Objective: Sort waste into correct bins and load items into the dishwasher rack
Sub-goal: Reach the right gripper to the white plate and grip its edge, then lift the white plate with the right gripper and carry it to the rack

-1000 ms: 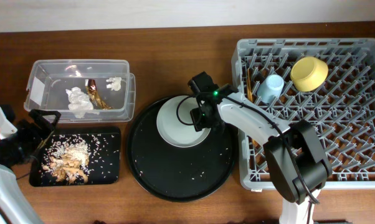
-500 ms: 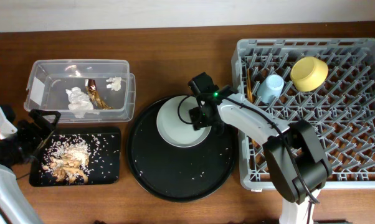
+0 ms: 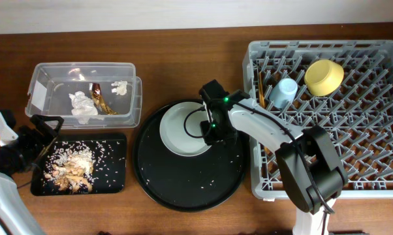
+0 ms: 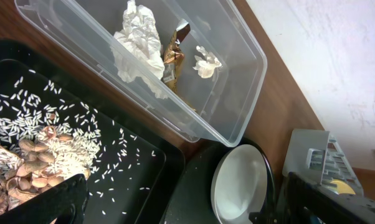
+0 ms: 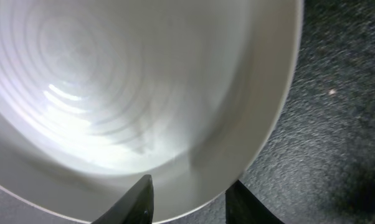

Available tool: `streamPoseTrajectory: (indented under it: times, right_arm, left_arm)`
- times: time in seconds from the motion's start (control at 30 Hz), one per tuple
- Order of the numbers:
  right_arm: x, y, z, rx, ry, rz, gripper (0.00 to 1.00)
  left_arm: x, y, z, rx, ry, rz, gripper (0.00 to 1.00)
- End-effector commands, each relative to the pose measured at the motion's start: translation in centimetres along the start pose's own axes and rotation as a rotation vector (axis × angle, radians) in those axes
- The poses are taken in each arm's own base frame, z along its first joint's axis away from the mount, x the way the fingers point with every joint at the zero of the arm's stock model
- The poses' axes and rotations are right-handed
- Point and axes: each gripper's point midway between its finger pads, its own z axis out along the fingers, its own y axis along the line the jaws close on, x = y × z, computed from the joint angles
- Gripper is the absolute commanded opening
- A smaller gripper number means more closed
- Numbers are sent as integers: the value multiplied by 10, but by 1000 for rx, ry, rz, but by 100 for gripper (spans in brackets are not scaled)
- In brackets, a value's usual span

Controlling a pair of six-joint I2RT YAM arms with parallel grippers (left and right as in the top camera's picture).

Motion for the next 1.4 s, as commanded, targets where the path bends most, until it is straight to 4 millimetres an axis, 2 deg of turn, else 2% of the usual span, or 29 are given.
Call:
streamPoseTrajectory:
  times: [0.0, 0.13, 0.37, 0.57, 0.77, 0.83, 0.87, 0.97, 1.03, 1.1, 1.17, 1.2, 1.23, 1.27, 1.37]
  right_arm:
    - [6, 5, 4, -28, 28, -43, 36]
    - [-13, -20, 2, 119, -59, -47, 37]
    - [-45, -21, -2, 152, -197, -57, 37]
    - [-49, -26, -2, 180, -223, -55, 37]
    - [-47, -31, 17, 168, -261, -58, 36]
    - [-46, -31, 18, 169, -259, -58, 32]
    - [-46, -31, 18, 169, -258, -58, 23]
    - [-45, -32, 19, 169, -257, -58, 8]
    - [-46, -32, 18, 169, -258, -59, 4]
    - [-58, -28, 3, 169, -303, -65, 4]
    - [-79, -11, -47, 149, -411, -141, 4]
    - [-83, -4, -79, 134, -470, -142, 4]
    - [-80, -2, -105, 127, -507, -140, 4]
    - [-76, -4, -123, 129, -528, -151, 4]
    - [-52, -24, -171, 177, -548, -211, 4]
  left_arm:
    - [-4, -4, -3, 11, -11, 8, 100]
    - [-4, -4, -3, 11, -11, 8, 100]
    - [-4, -4, -3, 11, -11, 8, 100]
    - [-4, -4, -3, 11, -11, 8, 100]
    - [-4, -4, -3, 11, -11, 8, 100]
    - [-4, -4, -3, 11, -11, 8, 100]
    - [-4, -4, -3, 11, -11, 8, 100]
    - [-4, -4, -3, 11, -11, 8, 100]
    - [-4, -4, -3, 11, -11, 8, 100]
    - [-4, -4, -3, 11, -11, 8, 100]
    - [-4, -4, -3, 11, -11, 8, 100]
    - [-4, -4, -3, 11, -11, 8, 100]
    - [-4, -4, -3, 11, -11, 8, 100]
    - [-4, -4, -3, 11, -11, 8, 100]
    - [-4, -4, -3, 11, -11, 8, 100]
